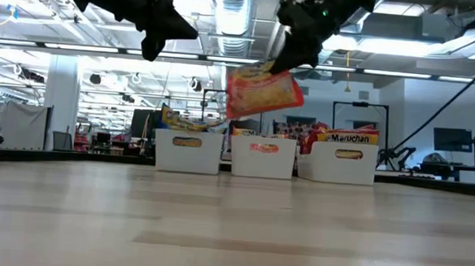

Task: Sort Maruchan noodles
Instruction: Put the orange noodle pack into the center white bin

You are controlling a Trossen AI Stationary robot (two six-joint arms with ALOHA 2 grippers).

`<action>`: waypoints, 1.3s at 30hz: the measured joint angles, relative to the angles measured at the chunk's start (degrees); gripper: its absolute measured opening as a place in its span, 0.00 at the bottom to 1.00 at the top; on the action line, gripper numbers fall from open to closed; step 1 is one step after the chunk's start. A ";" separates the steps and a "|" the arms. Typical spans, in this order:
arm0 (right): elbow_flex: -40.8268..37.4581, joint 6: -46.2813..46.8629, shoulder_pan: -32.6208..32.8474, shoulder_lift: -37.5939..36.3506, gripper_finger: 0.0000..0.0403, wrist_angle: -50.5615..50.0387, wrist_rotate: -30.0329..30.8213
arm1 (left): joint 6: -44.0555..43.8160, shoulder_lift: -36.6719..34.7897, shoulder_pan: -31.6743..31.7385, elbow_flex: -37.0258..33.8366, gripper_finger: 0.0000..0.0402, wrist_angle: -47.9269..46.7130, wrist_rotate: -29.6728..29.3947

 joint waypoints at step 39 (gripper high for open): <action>-3.62 -2.75 -10.96 12.32 0.02 3.08 -4.52 | 0.07 0.27 1.22 0.00 0.00 -4.08 -6.50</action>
